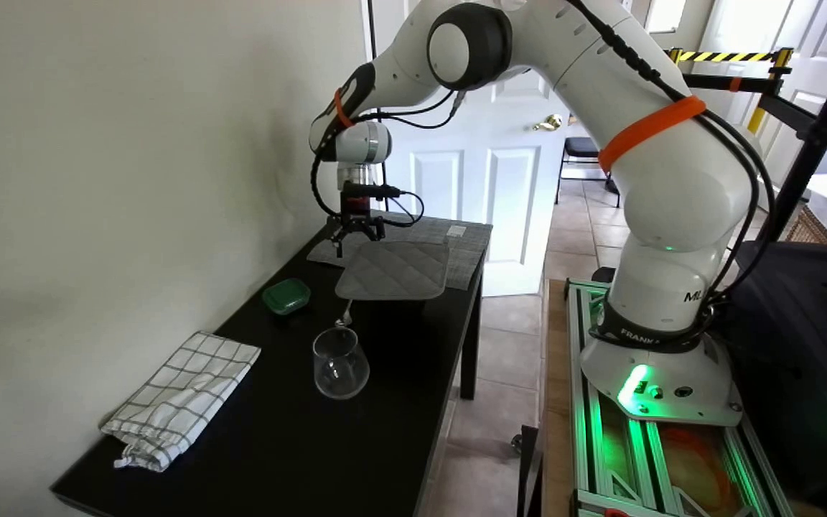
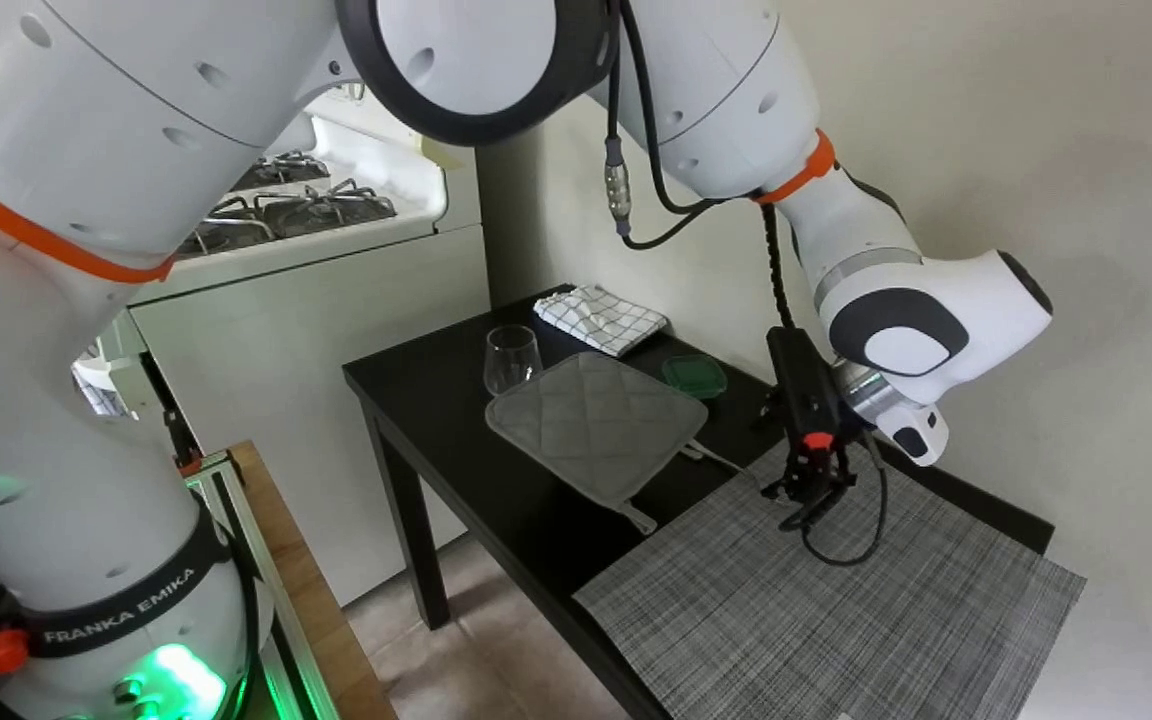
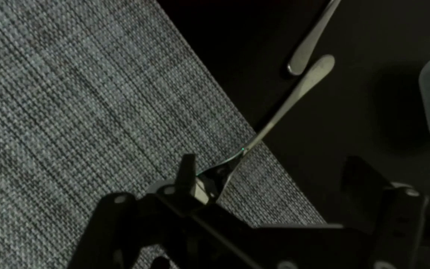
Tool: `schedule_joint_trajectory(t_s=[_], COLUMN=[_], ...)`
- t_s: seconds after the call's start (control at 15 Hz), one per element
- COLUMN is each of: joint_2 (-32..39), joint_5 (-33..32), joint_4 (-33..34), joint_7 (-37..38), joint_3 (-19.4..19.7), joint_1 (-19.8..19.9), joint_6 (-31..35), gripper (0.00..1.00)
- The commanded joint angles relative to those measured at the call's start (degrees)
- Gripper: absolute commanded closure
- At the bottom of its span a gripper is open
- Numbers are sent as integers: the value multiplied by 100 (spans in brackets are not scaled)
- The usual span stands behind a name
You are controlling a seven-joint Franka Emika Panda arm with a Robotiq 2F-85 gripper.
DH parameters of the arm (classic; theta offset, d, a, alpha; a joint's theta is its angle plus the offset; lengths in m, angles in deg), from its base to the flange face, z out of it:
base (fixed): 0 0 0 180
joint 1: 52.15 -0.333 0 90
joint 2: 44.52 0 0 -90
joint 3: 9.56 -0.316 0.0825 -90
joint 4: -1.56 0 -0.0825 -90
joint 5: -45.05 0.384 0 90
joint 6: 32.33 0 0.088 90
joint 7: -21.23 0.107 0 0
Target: Put the grey potholder on the black mug and then put the silver fork on the grey potholder
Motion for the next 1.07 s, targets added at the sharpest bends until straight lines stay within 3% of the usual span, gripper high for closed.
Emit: schedule_joint_trajectory(t_s=[0.0,0.13,0.33,0.4,0.47,0.53,0.6,0.73,0.93,1.0], joint_2=[102,112,89,79,70,65,59,50,38,33], joint_5=[121,163,193,198,198,201,197,193,148,136], joint_4=[-100,-135,-146,-149,-148,-150,-150,-150,-146,-140], joint_7=[323,389,450,467,474,480,480,481,497,503], joint_3=[16,7,10,12,16,19,22,27,58,66], joint_1=[-48,-50,-44,-45,-42,-40,-40,-43,-60,-60], joint_6=[-5,-6,12,3,-3,5,9,6,-1,-19], gripper=[9,34,58,45,23,28,77,76,99,100])
